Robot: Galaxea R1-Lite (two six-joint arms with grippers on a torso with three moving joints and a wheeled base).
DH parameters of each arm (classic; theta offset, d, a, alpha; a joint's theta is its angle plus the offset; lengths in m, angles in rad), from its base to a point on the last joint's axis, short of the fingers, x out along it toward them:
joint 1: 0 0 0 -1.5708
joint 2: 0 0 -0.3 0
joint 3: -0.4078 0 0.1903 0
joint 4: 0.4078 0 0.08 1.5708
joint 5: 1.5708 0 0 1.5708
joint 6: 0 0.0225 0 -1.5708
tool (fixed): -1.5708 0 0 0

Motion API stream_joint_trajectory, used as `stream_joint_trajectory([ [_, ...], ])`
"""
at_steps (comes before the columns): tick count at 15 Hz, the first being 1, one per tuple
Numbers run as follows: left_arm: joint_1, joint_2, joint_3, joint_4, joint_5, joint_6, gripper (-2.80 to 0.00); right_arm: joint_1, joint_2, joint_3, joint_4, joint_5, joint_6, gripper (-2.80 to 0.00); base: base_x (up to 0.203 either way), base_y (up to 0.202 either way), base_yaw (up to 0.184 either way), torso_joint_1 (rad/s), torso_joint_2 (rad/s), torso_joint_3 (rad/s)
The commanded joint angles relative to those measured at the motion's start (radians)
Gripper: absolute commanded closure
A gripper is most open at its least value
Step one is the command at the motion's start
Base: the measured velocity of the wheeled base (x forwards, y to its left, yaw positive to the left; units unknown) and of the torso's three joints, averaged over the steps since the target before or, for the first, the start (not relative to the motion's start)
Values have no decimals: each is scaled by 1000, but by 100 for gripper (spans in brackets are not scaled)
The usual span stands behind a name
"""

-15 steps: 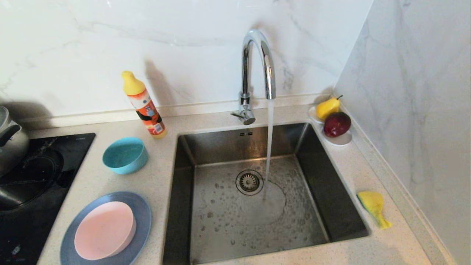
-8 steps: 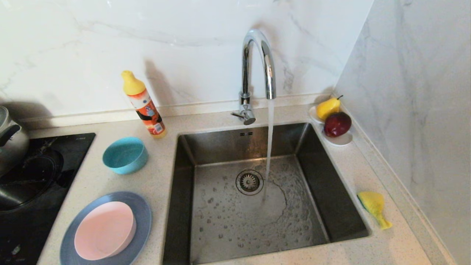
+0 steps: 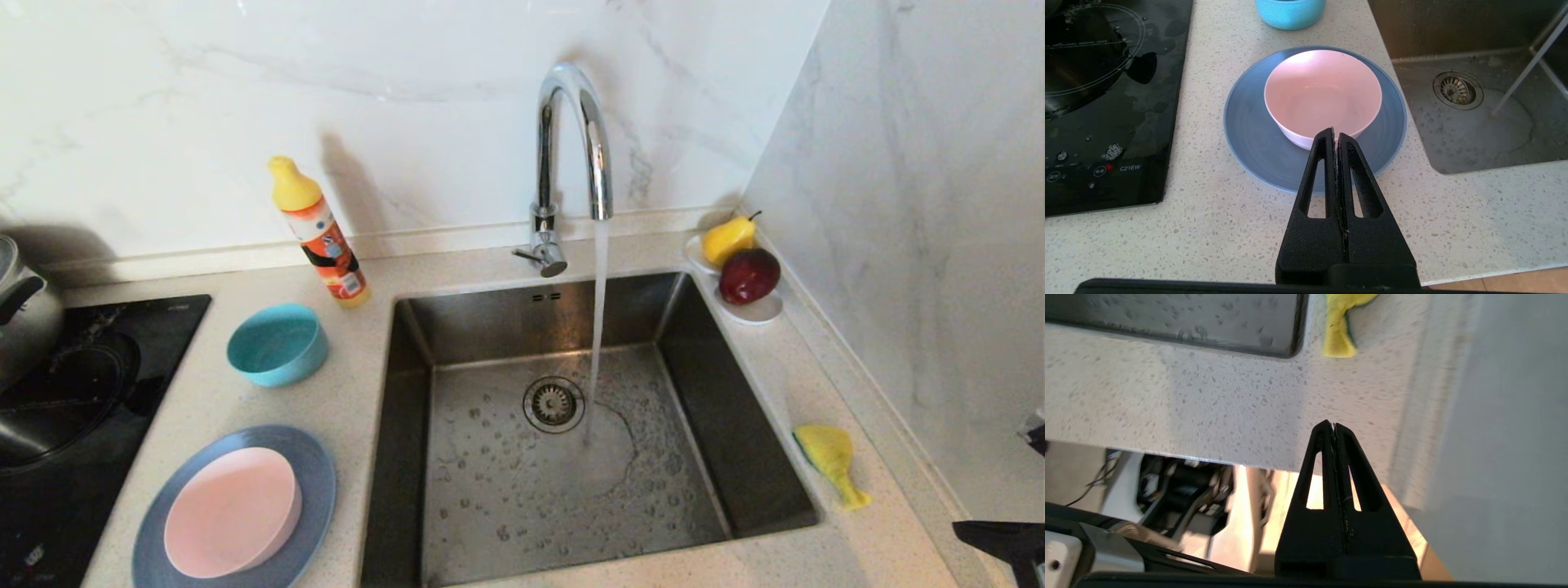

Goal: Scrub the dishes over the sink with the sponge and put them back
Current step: Pick up a bowl and the sponge

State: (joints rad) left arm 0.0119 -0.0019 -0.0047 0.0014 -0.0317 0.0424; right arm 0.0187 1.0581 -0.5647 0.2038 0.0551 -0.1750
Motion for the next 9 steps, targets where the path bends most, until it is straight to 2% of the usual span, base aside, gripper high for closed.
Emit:
stream_joint_trajectory([
  [1,0,3,0,0,-1,-1,0,14,142,2,-30,0,27,0,0,0,0,0,0,0],
  [3,0,3,0,0,-1,0,0,38,159,6,-40,-1,37,0,0,0,0,0,0,0],
  [4,0,3,0,0,-1,1,0,43,168,9,-42,-1,37,-280,0,0,0,0,0,0],
  [9,0,3,0,0,-1,1,0,43,231,21,-50,0,54,-280,0,0,0,0,0,0],
])
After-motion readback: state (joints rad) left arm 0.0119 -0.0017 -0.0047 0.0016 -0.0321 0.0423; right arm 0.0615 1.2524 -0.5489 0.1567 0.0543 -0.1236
